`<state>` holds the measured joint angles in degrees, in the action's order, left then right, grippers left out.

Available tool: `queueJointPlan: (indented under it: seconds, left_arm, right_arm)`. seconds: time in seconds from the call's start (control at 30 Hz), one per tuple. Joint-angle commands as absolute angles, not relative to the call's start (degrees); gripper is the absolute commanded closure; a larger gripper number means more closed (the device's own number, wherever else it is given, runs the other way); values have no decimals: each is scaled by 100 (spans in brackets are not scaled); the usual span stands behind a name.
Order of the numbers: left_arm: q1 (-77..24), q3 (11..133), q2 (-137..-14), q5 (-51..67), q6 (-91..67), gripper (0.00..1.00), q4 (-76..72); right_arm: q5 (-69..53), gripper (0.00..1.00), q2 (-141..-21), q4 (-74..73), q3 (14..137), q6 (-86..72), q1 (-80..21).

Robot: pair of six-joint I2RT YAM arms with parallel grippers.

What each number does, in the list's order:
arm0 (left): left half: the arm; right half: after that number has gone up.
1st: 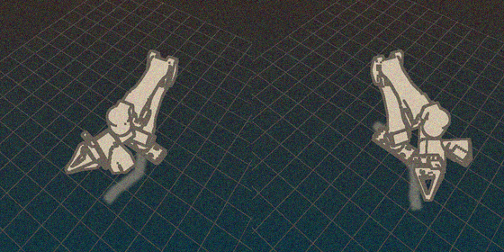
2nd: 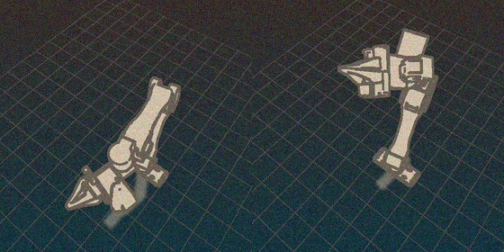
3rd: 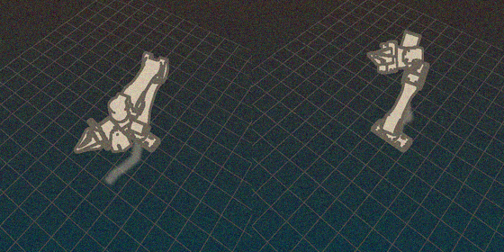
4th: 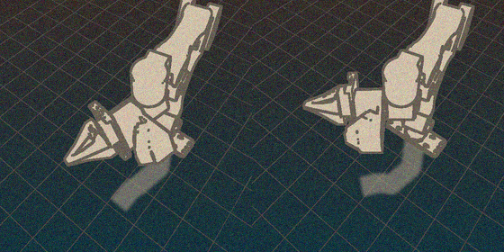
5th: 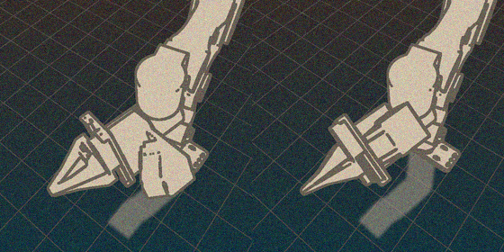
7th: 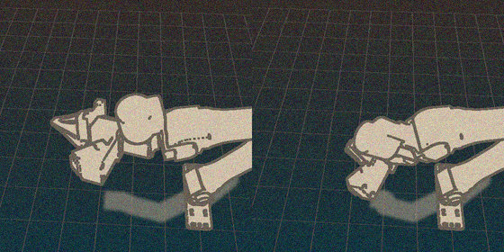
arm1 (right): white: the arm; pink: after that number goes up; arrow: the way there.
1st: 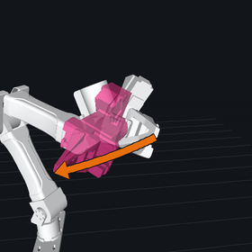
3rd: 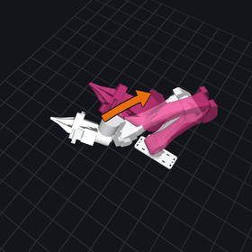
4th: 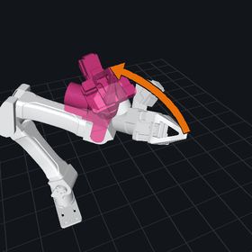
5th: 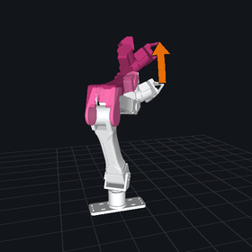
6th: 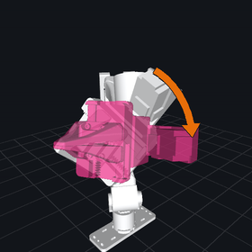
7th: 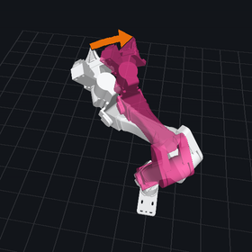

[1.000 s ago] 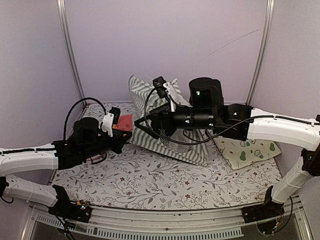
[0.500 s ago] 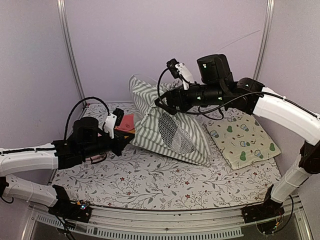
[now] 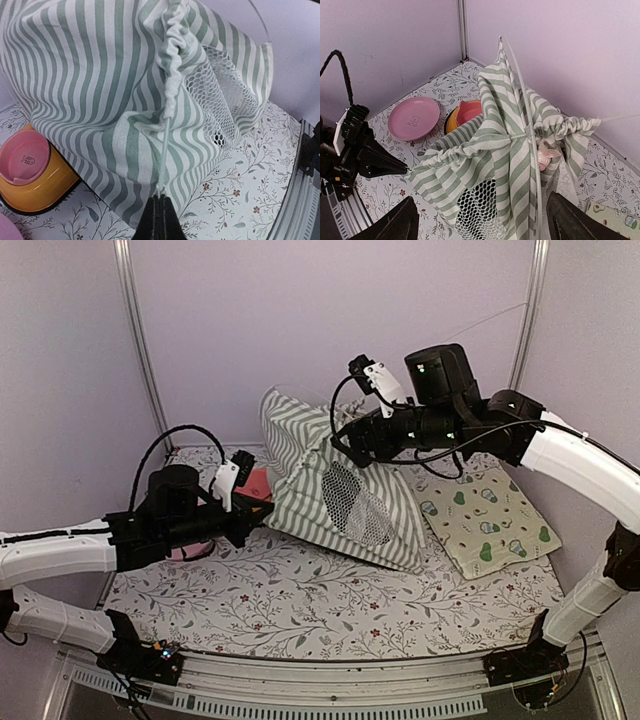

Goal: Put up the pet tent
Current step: Rotate the tent to the center of the board.

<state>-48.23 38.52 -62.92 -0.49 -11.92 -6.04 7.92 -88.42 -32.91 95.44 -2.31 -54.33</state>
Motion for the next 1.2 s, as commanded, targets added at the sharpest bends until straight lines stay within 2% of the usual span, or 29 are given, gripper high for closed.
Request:
queueJointPlan:
  seconds: [0.0, 0.3, 0.43, 0.5, 0.73, 0.9, 1.17]
  left_arm:
    - [-4746, 4041, -6337, -25, -1099, 100, -502]
    - [-4736, 4146, -6389, 65, -1007, 100, -414]
    - [-4729, 4181, -6415, 87, -951, 100, -373]
    - [-4716, 4211, -6449, 80, -928, 100, -321]
    - [-4696, 4278, -6508, 173, -873, 100, -220]
    - [-4694, 4360, -6584, 325, -790, 100, -179]
    - [-4691, 4540, -6741, 456, -734, 100, -98]
  right_arm:
    - [966, 10, -8585, -3469, 9748, 70, -5262]
    - [84, 13, -9095, -3663, 9945, 211, -4399]
    - [-174, 26, -9437, -3735, 10223, 232, -4260]
    - [-300, 30, -9507, -3795, 10354, 249, -4249]
    - [216, 19, -9173, -3730, 10287, 164, -4244]
    - [-383, 13, -8792, -3563, 9991, 222, -4268]
    - [-386, 3, -8814, -3656, 9416, 368, -4333]
